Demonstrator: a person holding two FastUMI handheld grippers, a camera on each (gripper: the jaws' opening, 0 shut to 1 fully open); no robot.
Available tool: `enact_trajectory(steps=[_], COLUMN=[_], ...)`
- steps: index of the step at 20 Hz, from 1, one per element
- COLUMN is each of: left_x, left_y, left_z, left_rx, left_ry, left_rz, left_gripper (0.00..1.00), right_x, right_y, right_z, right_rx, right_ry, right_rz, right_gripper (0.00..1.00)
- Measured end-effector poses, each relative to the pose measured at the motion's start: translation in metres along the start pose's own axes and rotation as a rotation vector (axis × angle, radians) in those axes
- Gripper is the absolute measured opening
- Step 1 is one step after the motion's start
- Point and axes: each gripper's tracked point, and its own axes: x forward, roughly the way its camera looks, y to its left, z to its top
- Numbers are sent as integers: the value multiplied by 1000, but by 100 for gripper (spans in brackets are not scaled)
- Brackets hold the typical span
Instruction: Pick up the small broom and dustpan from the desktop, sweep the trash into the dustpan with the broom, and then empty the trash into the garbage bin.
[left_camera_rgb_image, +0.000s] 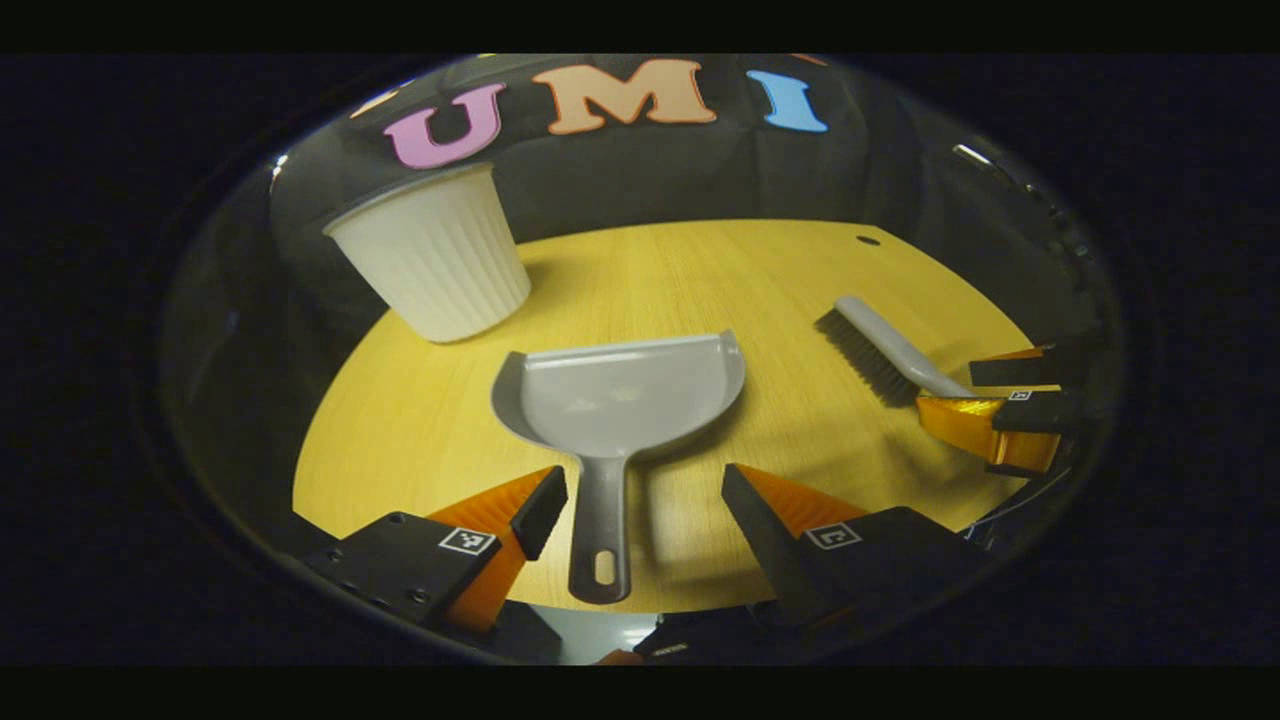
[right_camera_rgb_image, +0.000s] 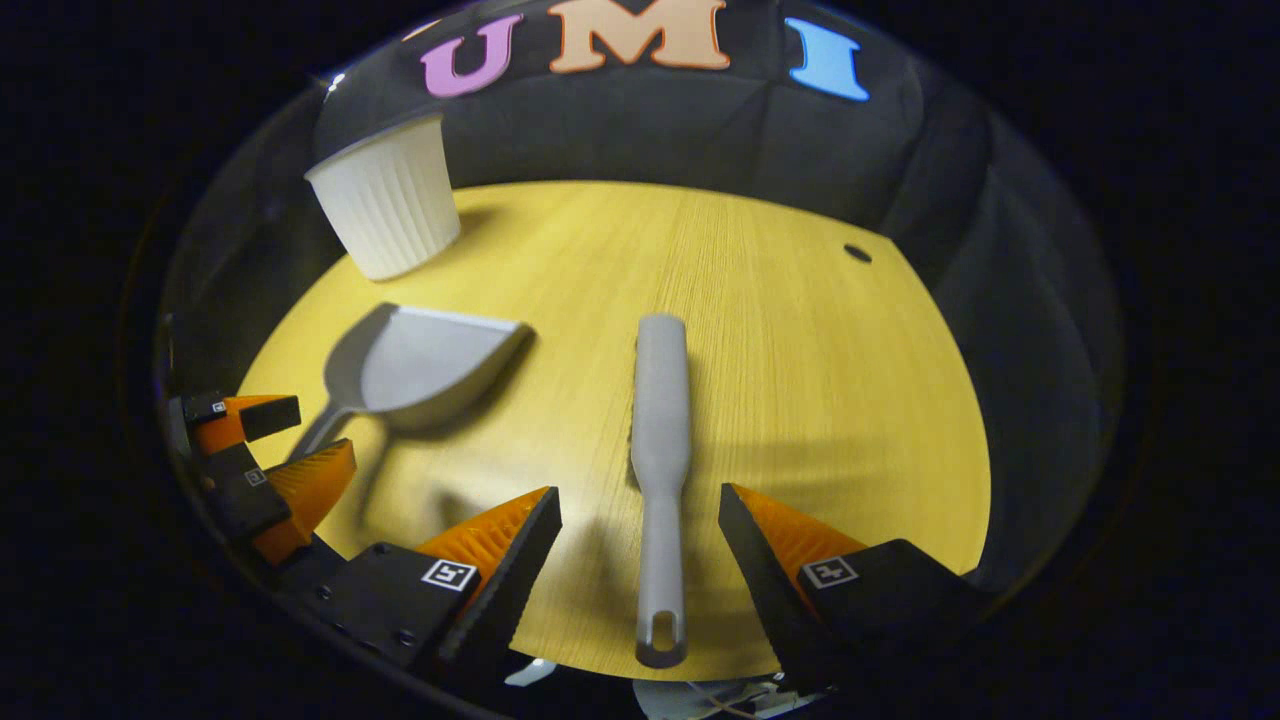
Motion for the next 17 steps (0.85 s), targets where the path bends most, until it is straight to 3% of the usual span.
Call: enact_trajectory(steps=[5,8,9,11,17], left_x=[-75,-118,-132,-148,-159], left_y=[-5,-10,-14,-30,-30], left_z=[102,145,164,156,160], left_rx=[-45,-39,-37,-17,42], left_ry=[-357,-517,-581,-651,-662], left_rz=[61,84,86,72,41], left_gripper=[95,94,95,93,93], right_x=[-103,-148,-158,-169,-191], right_y=[-2,-7,-7,-8,-7], right_z=[82,91,90,82,84], right_rx=[-48,-78,-86,-88,-18], right_ry=[-480,-689,-733,-779,-888], right_rz=[49,60,63,60,69], right_gripper=[100,100,100,100,100])
